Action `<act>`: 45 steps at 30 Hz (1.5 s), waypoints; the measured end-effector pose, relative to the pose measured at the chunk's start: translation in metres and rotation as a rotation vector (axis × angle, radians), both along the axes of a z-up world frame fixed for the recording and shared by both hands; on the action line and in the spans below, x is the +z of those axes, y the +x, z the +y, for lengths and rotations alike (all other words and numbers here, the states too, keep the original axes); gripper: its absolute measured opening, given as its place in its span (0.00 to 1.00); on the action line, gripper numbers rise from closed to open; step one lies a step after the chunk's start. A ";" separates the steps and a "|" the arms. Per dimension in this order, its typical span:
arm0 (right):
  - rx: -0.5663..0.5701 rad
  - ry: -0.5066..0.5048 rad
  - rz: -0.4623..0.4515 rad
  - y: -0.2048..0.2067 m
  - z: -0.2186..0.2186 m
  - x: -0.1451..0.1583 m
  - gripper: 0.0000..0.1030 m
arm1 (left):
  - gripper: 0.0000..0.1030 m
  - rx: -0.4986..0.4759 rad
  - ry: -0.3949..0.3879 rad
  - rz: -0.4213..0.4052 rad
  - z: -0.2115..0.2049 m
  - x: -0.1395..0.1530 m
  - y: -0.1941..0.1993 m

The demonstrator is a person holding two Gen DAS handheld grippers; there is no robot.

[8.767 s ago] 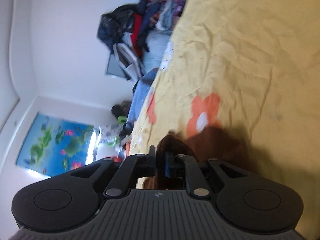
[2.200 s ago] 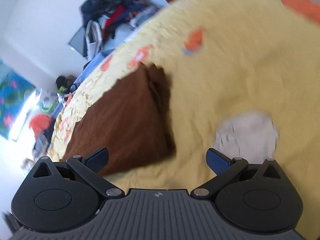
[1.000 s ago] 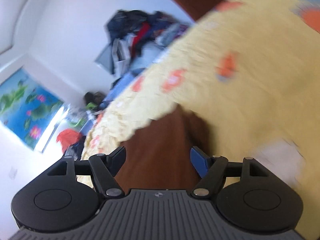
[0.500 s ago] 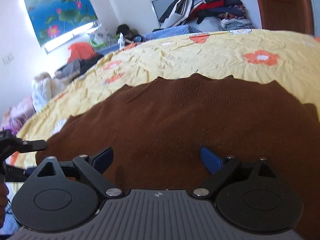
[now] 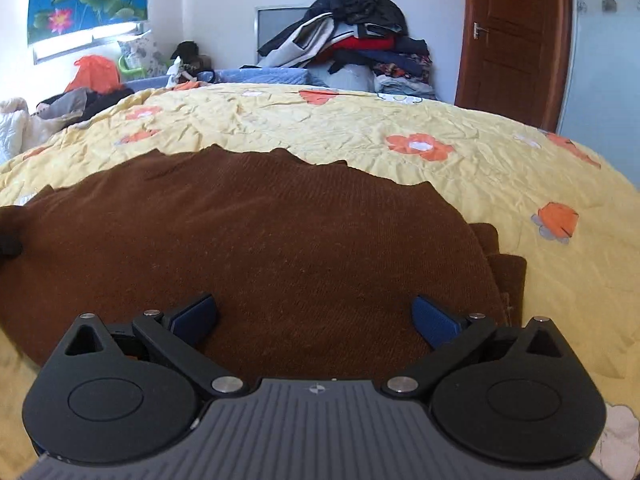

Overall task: Fold small clothes
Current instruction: 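Hold the folded sweater with the left gripper while the right gripper presses it flat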

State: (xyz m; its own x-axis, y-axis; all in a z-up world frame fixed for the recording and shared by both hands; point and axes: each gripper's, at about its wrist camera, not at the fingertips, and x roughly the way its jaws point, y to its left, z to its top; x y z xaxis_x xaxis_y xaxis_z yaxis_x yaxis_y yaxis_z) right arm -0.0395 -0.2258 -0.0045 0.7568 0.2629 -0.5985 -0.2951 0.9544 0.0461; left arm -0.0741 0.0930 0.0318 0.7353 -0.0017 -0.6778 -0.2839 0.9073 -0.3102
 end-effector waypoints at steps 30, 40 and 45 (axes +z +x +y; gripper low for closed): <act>0.055 0.902 0.595 0.117 -0.110 0.002 0.96 | 0.13 -0.795 0.267 -0.181 -0.239 0.006 -0.001; 0.072 0.778 0.400 0.100 -0.135 0.033 0.14 | 0.13 -0.929 0.316 -0.259 -0.257 -0.003 -0.008; -0.052 0.724 0.452 0.088 -0.153 -0.008 0.21 | 0.22 -0.997 0.336 -0.236 -0.258 -0.025 -0.004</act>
